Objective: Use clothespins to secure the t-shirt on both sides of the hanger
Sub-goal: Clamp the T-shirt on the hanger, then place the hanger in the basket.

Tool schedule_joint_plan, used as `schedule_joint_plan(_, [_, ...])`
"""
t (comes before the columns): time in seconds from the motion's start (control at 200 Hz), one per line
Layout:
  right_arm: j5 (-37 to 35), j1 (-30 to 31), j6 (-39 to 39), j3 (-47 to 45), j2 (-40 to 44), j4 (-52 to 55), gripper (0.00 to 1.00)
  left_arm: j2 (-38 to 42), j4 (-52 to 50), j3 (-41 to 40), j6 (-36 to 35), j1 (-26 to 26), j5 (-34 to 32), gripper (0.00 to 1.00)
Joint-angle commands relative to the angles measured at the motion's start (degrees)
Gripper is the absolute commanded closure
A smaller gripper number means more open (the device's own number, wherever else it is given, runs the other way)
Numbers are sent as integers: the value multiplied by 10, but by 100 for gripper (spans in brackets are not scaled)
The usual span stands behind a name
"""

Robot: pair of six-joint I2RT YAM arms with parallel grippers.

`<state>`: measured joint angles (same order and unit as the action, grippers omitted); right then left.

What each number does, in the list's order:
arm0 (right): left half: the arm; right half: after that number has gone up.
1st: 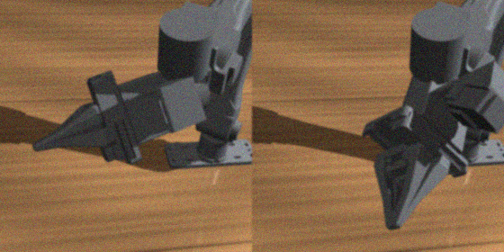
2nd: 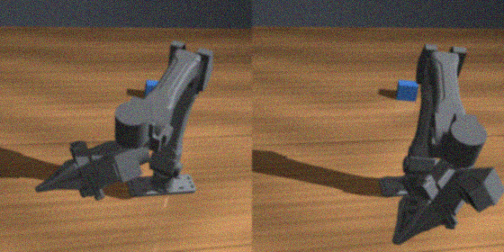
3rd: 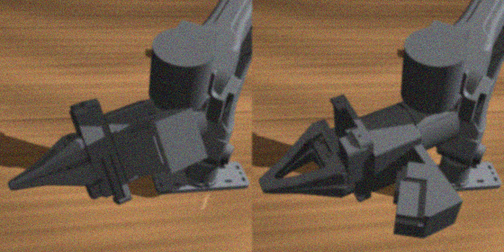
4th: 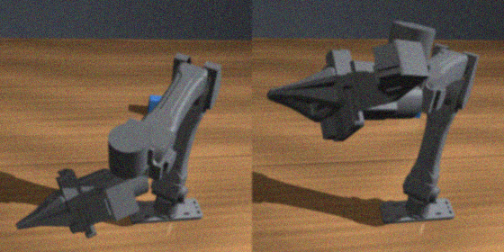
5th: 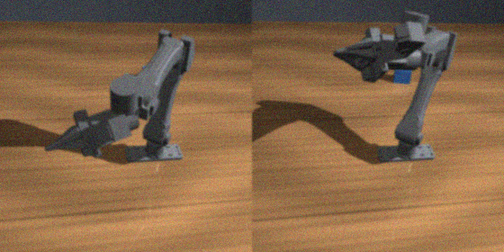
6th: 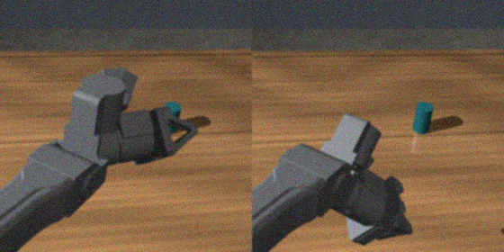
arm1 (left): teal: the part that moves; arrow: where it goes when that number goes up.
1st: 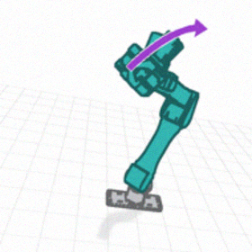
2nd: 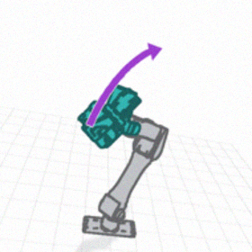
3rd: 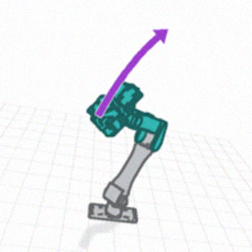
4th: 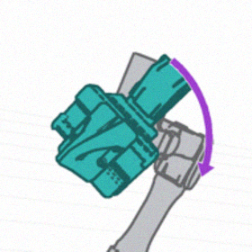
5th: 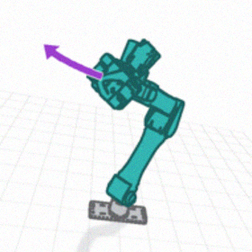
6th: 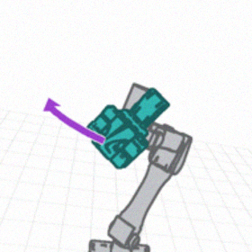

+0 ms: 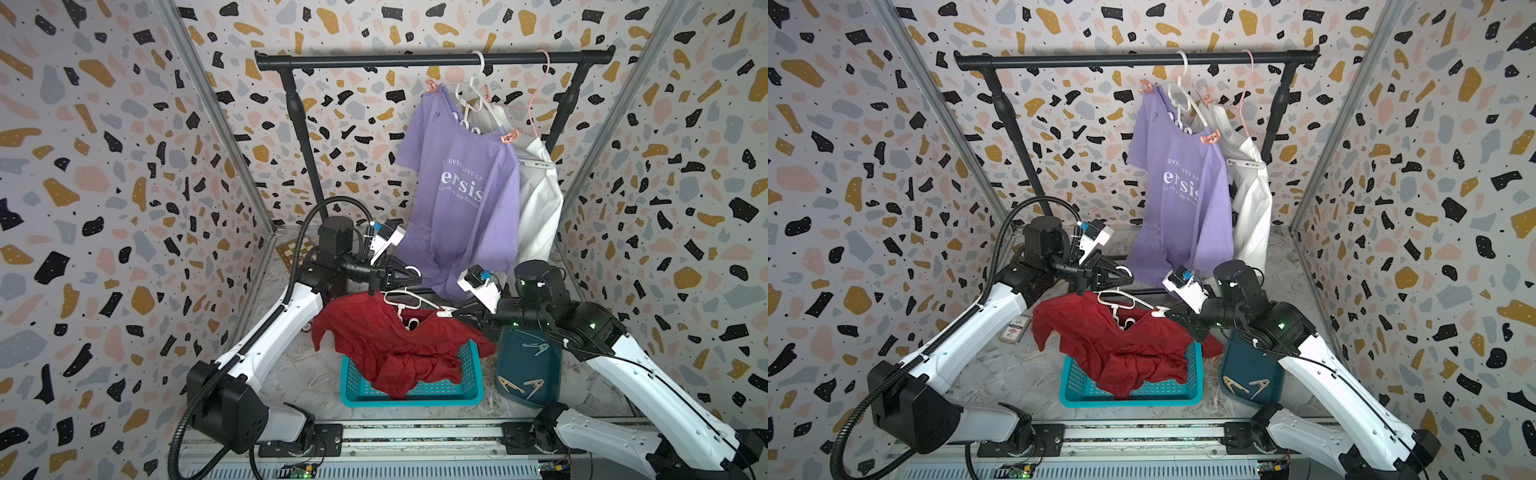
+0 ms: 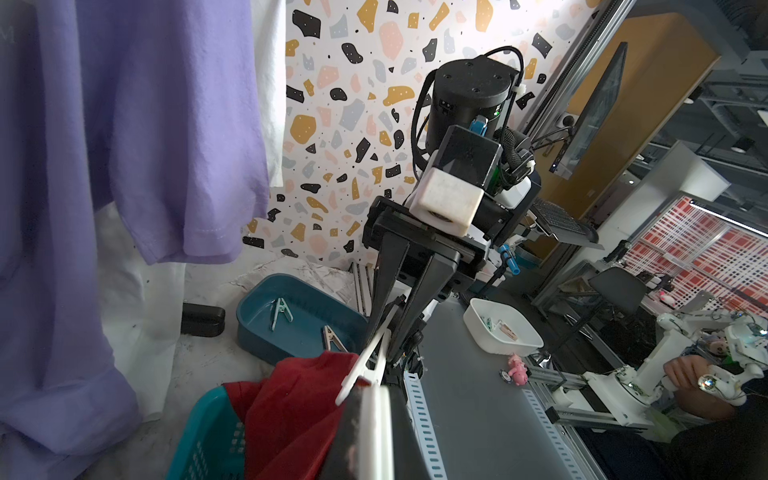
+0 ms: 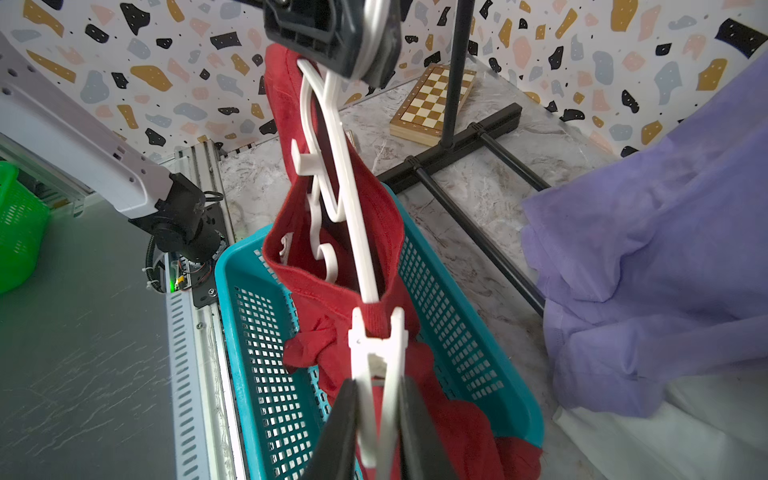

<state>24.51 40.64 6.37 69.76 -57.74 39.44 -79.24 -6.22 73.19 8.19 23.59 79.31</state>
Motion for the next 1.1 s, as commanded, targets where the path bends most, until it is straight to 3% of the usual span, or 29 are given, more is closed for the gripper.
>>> schedule_joint_plan(0.0, [-10, 4, -5, 23, -8, 9, 56, 10, 4, 31, -7, 7, 20, 100])
schedule_joint_plan(0.08, [-12, 3, -7, 27, -13, 12, 42, 11, 3, 29, -8, 7, 16, 100])
schedule_joint_plan(0.275, [-25, 3, -10, 35, -11, 7, 22, 6, 1, 29, -11, 7, 5, 100])
schedule_joint_plan(0.38, [-34, 3, -16, 34, -1, 6, 9, 0, -8, 33, -10, 6, -32, 100])
schedule_joint_plan(0.646, [-133, 4, -82, -1, 64, -15, 0, -14, -19, 37, 12, 0, -171, 100])
schedule_joint_plan(0.881, [-234, -4, -173, -42, 105, 3, 0, -13, 36, 7, 71, 0, -230, 100])
schedule_joint_plan(1.096, [-265, -57, -276, -105, 148, 28, 0, -12, 63, -32, 116, -1, -257, 100])
